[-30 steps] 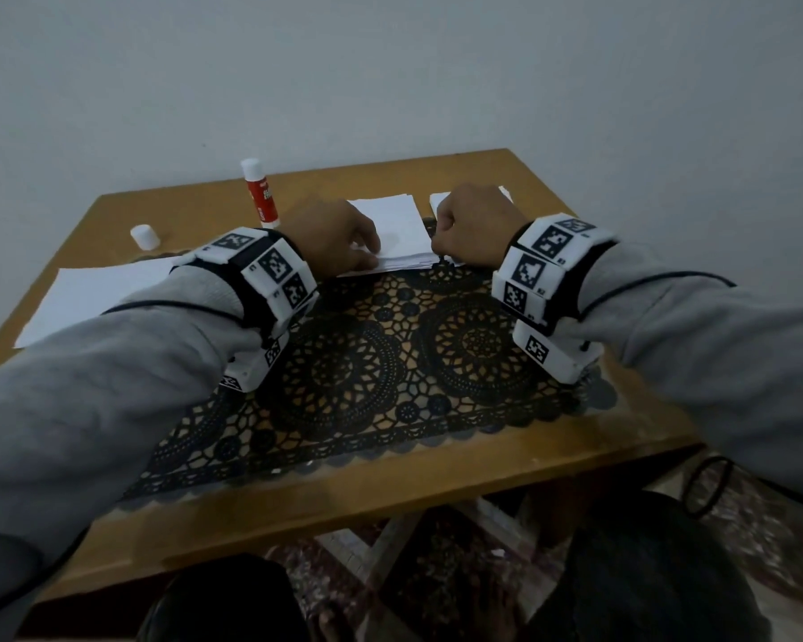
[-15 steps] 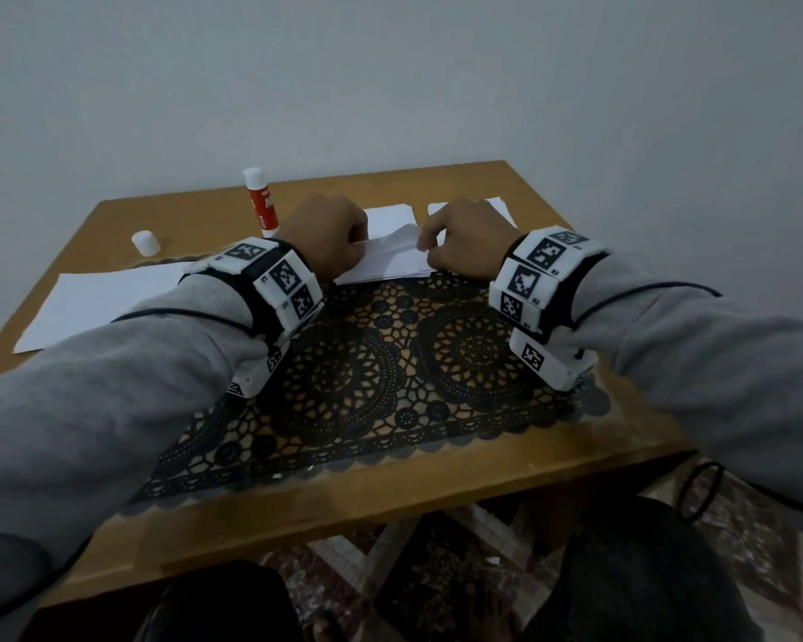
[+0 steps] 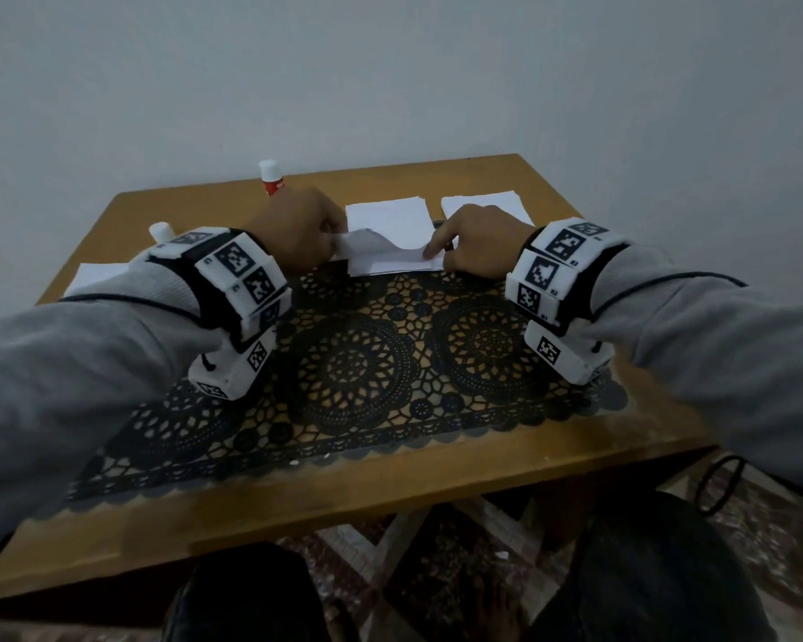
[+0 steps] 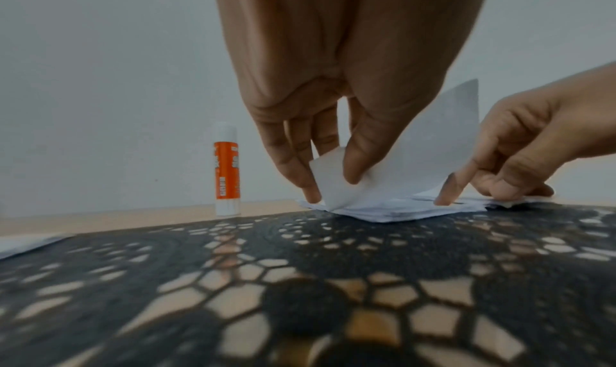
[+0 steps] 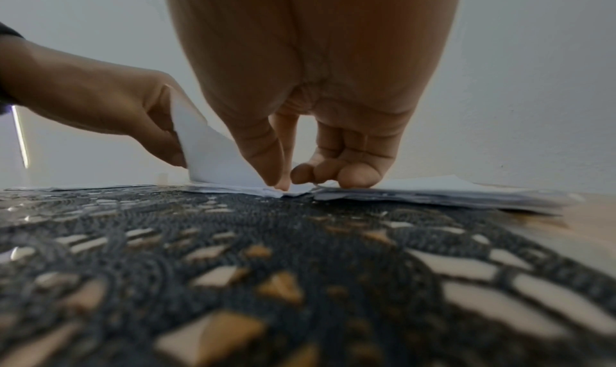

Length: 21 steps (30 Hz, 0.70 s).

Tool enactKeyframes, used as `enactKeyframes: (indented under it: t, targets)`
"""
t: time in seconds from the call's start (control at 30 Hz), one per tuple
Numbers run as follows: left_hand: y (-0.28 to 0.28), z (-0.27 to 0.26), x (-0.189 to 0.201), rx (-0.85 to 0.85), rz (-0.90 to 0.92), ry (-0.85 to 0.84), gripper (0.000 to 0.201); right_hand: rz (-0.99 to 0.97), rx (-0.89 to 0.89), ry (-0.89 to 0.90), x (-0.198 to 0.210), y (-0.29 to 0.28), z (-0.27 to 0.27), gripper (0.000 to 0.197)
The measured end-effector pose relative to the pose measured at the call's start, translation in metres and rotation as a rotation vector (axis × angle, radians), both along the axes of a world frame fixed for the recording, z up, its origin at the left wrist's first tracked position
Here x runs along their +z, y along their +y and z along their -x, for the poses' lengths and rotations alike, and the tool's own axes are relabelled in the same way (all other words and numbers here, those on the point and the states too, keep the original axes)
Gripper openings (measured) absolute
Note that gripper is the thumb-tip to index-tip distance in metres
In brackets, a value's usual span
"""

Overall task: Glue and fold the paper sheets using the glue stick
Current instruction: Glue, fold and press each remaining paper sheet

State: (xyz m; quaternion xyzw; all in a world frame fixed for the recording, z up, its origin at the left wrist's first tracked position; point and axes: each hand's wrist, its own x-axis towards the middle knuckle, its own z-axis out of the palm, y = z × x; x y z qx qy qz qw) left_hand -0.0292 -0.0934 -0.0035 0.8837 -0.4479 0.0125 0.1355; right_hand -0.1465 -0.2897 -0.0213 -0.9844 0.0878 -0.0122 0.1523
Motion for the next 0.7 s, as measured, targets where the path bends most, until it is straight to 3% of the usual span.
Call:
enactKeyframes:
  t: [0.07, 0.23, 0.4, 0.53, 0.7]
  targets:
    - [0.017, -0.001, 0.006, 0.044, 0.038, 0.016, 0.021, 0.01, -0.003, -0.014, -0.001, 0.0, 0.0, 0.03]
    - [0.061, 0.008, 0.015, 0.048, 0.114, 0.122, 0.036, -0.006, -0.005, -0.015, -0.002, -0.001, -0.001, 0.028]
    - [0.098, 0.018, 0.004, -0.017, 0.031, 0.232, 0.044, 0.011, -0.036, 0.0, -0.002, 0.001, 0.0, 0.03]
    - [0.108, 0.026, -0.005, 0.032, -0.011, 0.283, 0.05, 0.005, -0.044, 0.013, 0.0, 0.003, 0.002, 0.029]
    - [0.105, 0.032, -0.007, 0.043, -0.071, 0.262, 0.019, -0.004, -0.063, 0.01, 0.002, 0.004, 0.004, 0.028]
